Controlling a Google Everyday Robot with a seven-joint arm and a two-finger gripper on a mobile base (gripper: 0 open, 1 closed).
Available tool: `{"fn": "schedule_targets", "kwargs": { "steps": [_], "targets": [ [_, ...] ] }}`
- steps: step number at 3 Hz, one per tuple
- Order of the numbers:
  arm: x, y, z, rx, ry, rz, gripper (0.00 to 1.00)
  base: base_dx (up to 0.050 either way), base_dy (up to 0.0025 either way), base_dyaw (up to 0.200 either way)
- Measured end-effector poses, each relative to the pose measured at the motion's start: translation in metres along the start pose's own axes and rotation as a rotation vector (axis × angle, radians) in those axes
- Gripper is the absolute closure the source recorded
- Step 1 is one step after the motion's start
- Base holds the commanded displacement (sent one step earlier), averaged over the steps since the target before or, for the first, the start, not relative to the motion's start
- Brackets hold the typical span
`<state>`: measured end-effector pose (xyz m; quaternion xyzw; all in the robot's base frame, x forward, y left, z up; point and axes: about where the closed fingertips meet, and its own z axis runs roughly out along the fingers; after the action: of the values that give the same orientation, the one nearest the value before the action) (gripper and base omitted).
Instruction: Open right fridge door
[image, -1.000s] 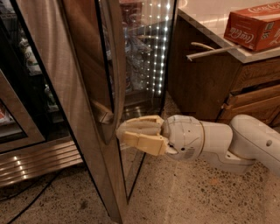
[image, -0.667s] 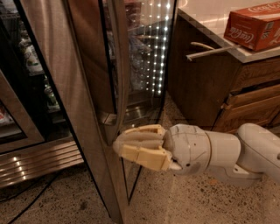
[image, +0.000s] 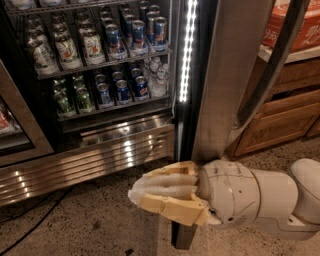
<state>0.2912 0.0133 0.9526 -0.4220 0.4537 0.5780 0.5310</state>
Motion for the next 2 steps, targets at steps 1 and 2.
{"fn": "schedule_targets", "kwargs": {
  "steps": [1, 2],
  "targets": [
    [0.0, 0.0, 0.0, 0.0, 0.0, 0.0, 1.0, -0.05, -0.00008, 0.0],
    [0.0, 0.0, 0.0, 0.0, 0.0, 0.0, 1.0, -0.05, -0.00008, 0.001]
  ]
}}
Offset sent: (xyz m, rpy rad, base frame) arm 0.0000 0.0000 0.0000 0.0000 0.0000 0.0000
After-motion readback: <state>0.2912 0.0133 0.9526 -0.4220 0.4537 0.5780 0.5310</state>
